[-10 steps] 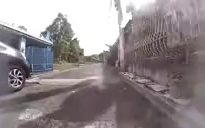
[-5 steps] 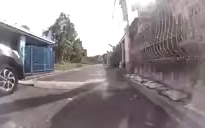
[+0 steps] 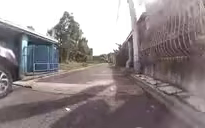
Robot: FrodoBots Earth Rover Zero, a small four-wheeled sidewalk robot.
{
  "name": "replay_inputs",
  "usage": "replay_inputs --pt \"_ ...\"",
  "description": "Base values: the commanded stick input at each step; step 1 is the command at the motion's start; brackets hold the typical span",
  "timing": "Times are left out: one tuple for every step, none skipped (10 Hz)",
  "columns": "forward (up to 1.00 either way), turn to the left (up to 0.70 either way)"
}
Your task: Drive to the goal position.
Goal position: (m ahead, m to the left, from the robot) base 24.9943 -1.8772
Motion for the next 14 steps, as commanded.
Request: replay_inputs --pt "0.85 0.0" --pt "0.85 0.0" --pt "0.85 -0.25" --pt "0.85 -0.25" --pt "0.85 -0.09" --pt "0.85 0.0" --pt "0.85 0.0" --pt "0.85 0.0" --pt "0.85 0.0" --pt "0.85 0.0" --pt "0.85 0.0" --pt "0.85 0.0" --pt "0.85 0.0" --pt "0.85 0.0"
